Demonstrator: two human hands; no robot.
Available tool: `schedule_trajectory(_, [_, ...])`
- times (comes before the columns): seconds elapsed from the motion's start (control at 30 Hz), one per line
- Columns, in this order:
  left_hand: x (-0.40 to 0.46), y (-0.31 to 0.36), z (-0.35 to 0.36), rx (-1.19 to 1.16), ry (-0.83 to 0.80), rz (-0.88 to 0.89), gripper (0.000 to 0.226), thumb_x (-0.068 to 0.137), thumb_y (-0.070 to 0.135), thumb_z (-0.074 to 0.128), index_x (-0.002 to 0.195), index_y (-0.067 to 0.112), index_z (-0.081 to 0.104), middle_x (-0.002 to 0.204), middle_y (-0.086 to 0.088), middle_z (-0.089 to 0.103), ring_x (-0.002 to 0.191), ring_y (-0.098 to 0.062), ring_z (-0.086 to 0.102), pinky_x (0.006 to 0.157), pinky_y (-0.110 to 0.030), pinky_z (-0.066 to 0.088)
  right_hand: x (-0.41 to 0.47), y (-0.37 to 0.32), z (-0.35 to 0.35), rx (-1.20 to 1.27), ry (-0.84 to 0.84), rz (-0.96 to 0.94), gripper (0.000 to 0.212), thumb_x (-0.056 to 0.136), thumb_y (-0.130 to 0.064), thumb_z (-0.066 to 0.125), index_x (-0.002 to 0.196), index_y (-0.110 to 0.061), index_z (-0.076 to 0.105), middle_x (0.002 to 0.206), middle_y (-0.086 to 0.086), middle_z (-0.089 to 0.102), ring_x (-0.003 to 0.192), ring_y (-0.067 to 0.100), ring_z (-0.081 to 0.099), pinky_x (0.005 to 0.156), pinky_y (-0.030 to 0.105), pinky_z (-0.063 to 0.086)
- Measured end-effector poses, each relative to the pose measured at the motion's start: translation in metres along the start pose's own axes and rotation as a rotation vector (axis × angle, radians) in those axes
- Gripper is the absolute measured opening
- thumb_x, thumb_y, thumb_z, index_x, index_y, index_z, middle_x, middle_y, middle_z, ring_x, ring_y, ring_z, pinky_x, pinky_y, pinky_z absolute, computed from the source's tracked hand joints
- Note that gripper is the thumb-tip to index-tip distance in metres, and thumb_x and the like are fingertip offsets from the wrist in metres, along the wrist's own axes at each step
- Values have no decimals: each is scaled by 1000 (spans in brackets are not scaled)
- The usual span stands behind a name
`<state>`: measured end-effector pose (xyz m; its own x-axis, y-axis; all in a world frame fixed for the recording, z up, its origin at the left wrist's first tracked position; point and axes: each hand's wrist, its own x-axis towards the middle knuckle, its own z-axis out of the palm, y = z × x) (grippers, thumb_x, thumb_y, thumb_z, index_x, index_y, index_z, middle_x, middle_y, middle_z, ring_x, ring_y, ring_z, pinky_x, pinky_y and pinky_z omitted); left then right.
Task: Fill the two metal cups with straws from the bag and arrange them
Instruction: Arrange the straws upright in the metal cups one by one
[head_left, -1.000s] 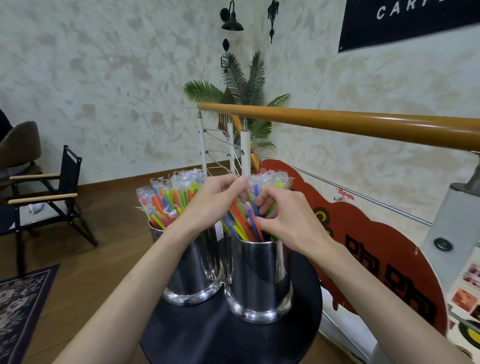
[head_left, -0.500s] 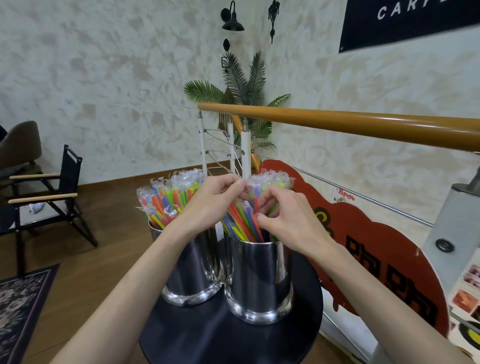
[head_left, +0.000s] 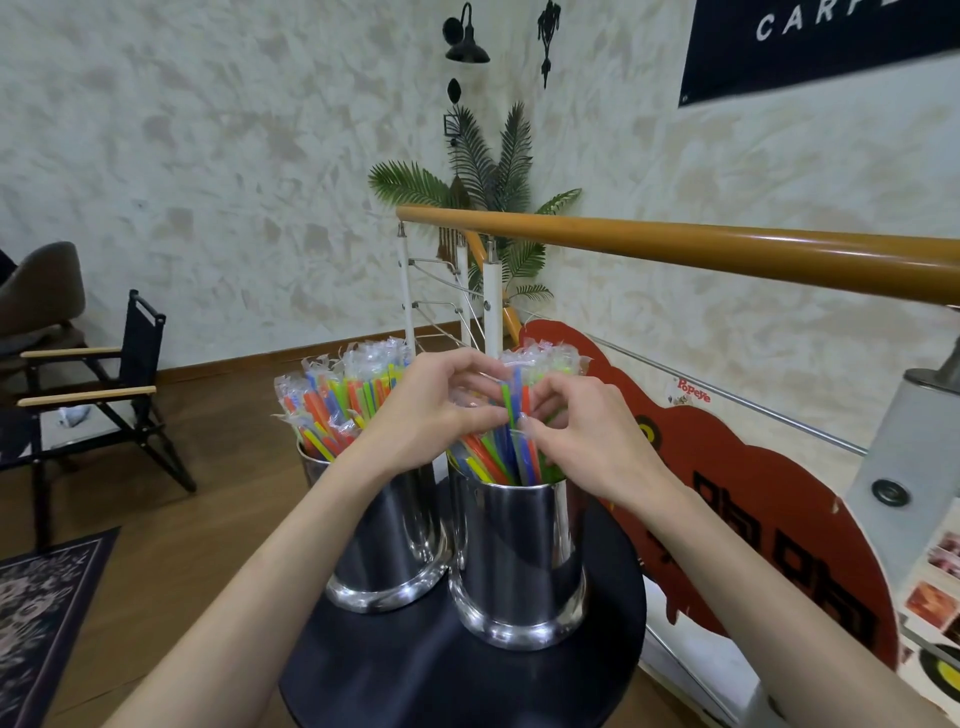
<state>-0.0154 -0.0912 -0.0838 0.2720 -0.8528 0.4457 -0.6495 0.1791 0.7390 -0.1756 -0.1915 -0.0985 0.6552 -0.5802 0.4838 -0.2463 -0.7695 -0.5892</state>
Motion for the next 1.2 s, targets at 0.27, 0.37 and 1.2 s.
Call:
schedule_trajectory(0.27, [0,-3,15,101,101,47,23,87,24,78,109,20,74,96,9,72,91,-3,67,81,-21,54,-1,-1,-1,113,-31,47,21,91,-22,73,91,-32,55,82,-5,73,70,5,70,69,29,60])
schedule_trajectory(0.37, [-1,-2,15,115,96,37,17,91,22,74,107,24,73,95,13,69,87,4,64,77,-14,50,-1,-1,-1,116,-35,59,23,91,-20,72,93,-31,52,82,-6,73,72,5,69,69,29,58])
schedule_trajectory(1.2, [-4,5,2,145,88,97,32,86,2,73,109,20,60,86,4,69,80,-13,65,75,-30,54,0,-5,-13,27,42,15,16,89,-21,74,84,-23,59,69,-3,72,62,9,69,61,34,54])
